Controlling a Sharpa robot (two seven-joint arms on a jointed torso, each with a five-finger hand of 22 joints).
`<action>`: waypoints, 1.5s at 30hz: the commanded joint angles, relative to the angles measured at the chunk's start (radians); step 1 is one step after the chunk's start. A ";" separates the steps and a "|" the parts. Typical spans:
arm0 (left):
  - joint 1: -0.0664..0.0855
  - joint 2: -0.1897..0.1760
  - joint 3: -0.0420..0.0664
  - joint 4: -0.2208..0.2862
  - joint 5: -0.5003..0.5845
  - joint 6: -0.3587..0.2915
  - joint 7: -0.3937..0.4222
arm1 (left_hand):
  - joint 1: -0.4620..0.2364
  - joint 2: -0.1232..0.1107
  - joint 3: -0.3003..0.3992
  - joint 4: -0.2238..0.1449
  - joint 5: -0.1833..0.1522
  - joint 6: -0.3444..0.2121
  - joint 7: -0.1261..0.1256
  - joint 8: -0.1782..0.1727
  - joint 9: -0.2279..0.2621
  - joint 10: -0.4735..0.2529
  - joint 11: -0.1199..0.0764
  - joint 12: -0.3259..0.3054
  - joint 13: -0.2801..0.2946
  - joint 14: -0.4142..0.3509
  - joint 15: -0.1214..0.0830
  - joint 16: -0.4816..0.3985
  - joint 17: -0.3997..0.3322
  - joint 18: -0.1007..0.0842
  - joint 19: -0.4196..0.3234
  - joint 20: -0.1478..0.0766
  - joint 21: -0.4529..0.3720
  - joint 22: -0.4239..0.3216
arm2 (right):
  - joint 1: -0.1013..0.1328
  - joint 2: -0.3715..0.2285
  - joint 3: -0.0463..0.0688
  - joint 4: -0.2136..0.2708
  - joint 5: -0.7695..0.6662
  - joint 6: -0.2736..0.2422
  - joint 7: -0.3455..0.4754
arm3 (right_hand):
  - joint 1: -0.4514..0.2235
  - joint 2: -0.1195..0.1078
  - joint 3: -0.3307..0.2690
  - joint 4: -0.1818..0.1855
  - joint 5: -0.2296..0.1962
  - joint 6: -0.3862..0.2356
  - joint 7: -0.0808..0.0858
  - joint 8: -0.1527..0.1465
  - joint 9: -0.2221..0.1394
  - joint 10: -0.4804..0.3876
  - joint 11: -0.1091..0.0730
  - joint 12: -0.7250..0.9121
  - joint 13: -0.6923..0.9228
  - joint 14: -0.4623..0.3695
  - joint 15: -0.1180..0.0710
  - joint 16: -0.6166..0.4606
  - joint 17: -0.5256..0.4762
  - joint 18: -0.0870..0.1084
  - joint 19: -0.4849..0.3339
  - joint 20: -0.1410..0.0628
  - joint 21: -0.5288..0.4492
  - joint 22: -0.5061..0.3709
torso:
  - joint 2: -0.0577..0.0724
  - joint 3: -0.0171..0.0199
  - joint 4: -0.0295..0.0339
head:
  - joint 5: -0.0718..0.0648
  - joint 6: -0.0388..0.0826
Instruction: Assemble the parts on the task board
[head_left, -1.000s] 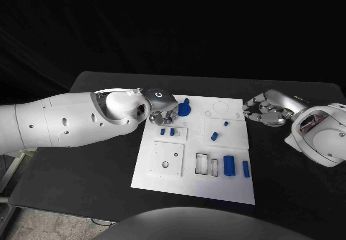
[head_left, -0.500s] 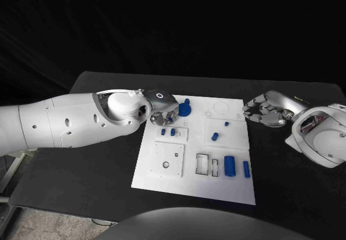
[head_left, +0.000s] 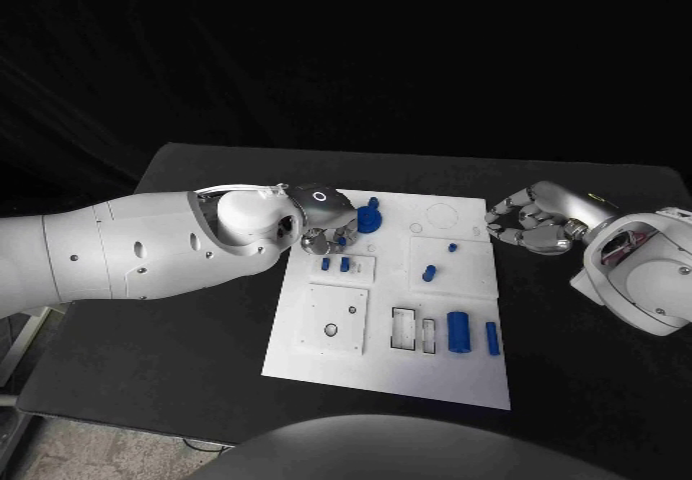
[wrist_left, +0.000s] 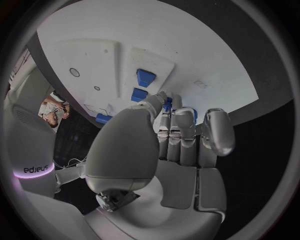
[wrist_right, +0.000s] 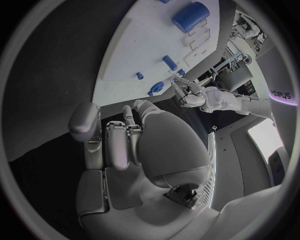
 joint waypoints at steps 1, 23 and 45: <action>-0.002 -0.003 -0.002 0.002 -0.006 0.010 0.008 | -0.004 -0.008 0.003 -0.001 -0.008 -0.010 -0.001 -0.006 -0.002 -0.002 -0.009 -0.002 0.003 -0.008 -0.001 -0.004 -0.003 0.003 -0.006 0.001 -0.008 0.174 | -0.001 0.000 0.000 -0.001 -0.001 0.009 -0.006 | 0.005 -0.003 0.004 0.000 0.007 0.005 -0.001 0.002 0.000 0.031 -0.001 -0.005 0.056 0.055 0.006 -0.005 0.007 0.003 0.000 0.001 -0.006 0.113 | 0.000 0.0002 0.0007 | 0.000 0.000; -0.003 -0.010 -0.002 0.002 -0.027 0.014 -0.016 | -0.012 -0.028 0.009 0.008 -0.033 -0.198 -0.061 -0.038 -0.062 -0.040 -0.004 -0.013 0.057 -0.029 0.000 -0.025 -0.041 0.008 -0.020 0.006 -0.042 0.167 | -0.007 0.001 0.000 -0.003 -0.001 0.010 -0.006 | 0.008 -0.005 0.007 -0.003 0.007 0.003 0.000 0.000 -0.001 0.030 0.000 -0.007 0.054 0.054 0.006 -0.007 0.005 0.003 -0.001 0.001 -0.011 0.112 | 0.000 0.0001 -0.0003 | 0.002 0.000; 0.032 -0.168 0.003 0.025 0.117 -0.340 0.047 | -0.068 -0.066 -0.092 0.115 -0.141 -0.280 -0.085 0.105 -0.027 -0.431 0.005 0.144 0.287 -0.566 0.033 -0.262 -0.188 0.079 -0.680 0.035 -0.840 -0.022 | 0.039 -0.031 0.001 0.046 -0.064 -0.011 -0.010 | -0.010 -0.054 -0.001 -0.006 -0.015 0.011 -0.003 0.000 -0.003 -0.001 -0.003 -0.049 0.017 0.031 0.004 -0.088 -0.085 0.018 -0.021 0.001 -0.105 0.088 | -0.004 -0.0024 0.0027 | 0.013 0.000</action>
